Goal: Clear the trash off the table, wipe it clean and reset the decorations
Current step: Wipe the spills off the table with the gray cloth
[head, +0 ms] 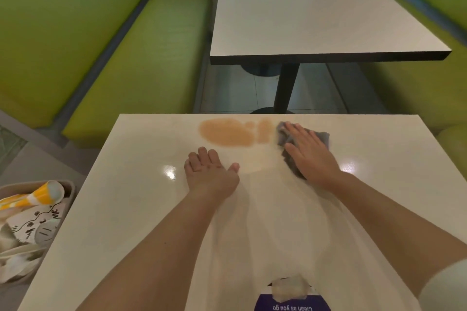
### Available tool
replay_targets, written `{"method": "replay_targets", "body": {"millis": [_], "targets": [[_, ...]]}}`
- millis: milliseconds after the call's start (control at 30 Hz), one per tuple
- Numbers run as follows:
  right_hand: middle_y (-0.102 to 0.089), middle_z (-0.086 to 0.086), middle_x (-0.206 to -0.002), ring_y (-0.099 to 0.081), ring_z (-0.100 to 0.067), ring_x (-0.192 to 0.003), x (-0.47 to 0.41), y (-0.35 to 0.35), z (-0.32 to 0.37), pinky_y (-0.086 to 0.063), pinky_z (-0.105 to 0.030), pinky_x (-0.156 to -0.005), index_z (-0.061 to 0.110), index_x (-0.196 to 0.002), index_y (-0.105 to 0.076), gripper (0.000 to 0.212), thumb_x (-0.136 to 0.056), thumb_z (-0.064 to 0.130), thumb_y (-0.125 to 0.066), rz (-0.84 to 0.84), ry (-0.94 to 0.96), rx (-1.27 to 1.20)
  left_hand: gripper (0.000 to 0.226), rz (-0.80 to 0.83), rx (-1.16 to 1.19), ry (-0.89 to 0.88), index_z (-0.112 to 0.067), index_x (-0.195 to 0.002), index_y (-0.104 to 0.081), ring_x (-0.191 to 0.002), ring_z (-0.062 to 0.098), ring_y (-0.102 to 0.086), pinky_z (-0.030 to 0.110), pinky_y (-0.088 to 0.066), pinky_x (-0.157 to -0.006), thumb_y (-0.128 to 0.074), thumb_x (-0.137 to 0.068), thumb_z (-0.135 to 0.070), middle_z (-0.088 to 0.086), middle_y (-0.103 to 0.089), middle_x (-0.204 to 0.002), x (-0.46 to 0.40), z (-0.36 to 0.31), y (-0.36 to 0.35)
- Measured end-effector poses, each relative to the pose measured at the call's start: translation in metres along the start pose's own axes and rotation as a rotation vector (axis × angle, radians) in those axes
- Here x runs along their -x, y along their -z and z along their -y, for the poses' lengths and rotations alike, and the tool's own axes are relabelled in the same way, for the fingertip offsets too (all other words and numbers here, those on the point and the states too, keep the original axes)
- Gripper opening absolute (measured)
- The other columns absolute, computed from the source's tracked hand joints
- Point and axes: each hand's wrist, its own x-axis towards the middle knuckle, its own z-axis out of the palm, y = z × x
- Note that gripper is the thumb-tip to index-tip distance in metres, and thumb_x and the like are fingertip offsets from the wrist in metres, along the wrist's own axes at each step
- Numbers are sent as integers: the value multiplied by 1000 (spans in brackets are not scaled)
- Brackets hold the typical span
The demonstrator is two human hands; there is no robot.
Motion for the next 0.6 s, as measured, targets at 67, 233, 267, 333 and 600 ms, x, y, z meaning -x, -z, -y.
{"method": "replay_targets", "body": {"millis": [67,233,267,333,600], "targets": [[-15,4,-163,-10,-12,-149,-15,2,-14,-9,-39,-123,23,-155,-19,54,-102,35,-17,-33,-109,83,68,5,9,-3,-7,-141,-23,-136,33,-15,41,-13,-115,-24,-96,-58,10,-20,-144,1,0,0],[-8,1,-164,-4,-17,-151,-42,-14,18,-3,-41,-122,20,-155,-19,58,-100,36,-15,12,-97,145,72,32,4,7,-6,-144,-20,-138,34,-13,41,-14,-115,-25,-96,-59,11,-17,-148,1,1,3],[-7,3,-164,-2,-15,-150,-34,-18,30,-3,-41,-122,22,-156,-18,58,-100,38,-15,37,-29,126,72,36,0,7,-6,-144,-20,-138,34,-13,41,-14,-115,-25,-96,-59,12,-17,-148,1,1,4],[0,9,-163,5,-10,-150,-8,-23,44,0,-39,-123,27,-157,-9,60,-100,47,-10,76,58,92,72,41,-8,-1,-6,-144,-19,-138,34,-12,41,-14,-114,-25,-96,-59,12,-17,-149,1,1,6],[-5,3,-164,0,-15,-151,-24,-16,29,0,-39,-122,23,-157,-11,58,-102,42,-17,-17,-157,163,72,45,10,-12,-5,-143,-21,-135,33,-16,40,-16,-112,-25,-96,-59,11,-19,-146,5,2,8]]}}
